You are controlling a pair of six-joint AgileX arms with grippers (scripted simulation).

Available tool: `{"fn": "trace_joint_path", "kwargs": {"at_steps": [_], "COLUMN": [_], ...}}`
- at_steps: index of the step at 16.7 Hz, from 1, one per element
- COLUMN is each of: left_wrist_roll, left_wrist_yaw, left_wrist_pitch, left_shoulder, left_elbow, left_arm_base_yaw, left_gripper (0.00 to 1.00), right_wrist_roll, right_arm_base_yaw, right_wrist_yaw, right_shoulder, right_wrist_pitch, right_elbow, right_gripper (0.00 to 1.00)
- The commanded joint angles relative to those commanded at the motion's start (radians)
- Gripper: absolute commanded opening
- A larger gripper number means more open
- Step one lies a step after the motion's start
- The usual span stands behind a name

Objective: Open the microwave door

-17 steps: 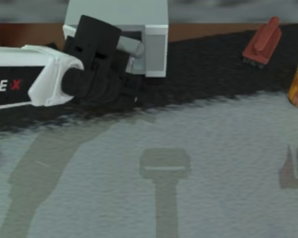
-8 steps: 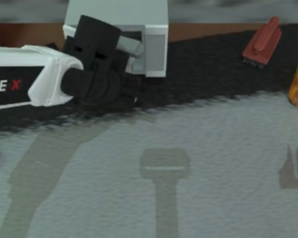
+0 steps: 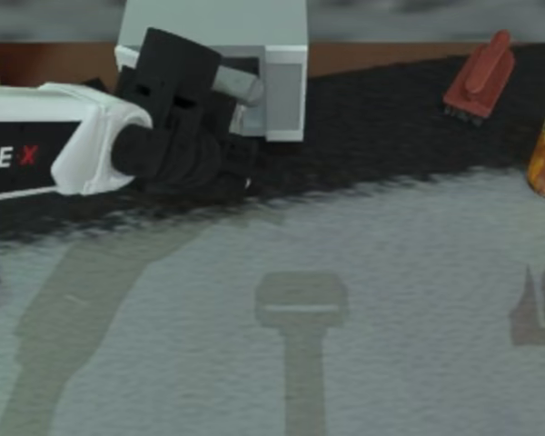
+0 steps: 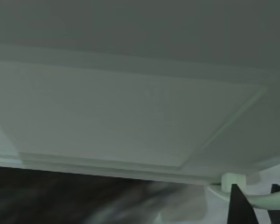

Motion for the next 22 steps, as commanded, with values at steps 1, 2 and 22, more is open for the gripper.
{"fn": "trace_joint_path", "kwargs": {"at_steps": [1, 2, 22], "left_wrist_roll": [0.003, 0.011, 0.056], "left_wrist_yaw": [0.002, 0.007, 0.035], "left_wrist_pitch": [0.0, 0.0, 0.007], "left_shoulder": [-0.001, -0.004, -0.025], "left_elbow": [-0.002, -0.008, -0.033], "left_arm_base_yaw": [0.001, 0.006, 0.028], "left_gripper": [0.0, 0.0, 0.0], "right_wrist_roll": [0.0, 0.0, 0.0], "right_arm_base_yaw": [0.0, 0.0, 0.0], "right_wrist_yaw": [0.0, 0.0, 0.0], "right_shoulder": [0.0, 0.0, 0.0], "right_wrist_pitch": [0.0, 0.0, 0.0], "right_elbow": [0.0, 0.0, 0.0], "right_gripper": [1.0, 1.0, 1.0]}}
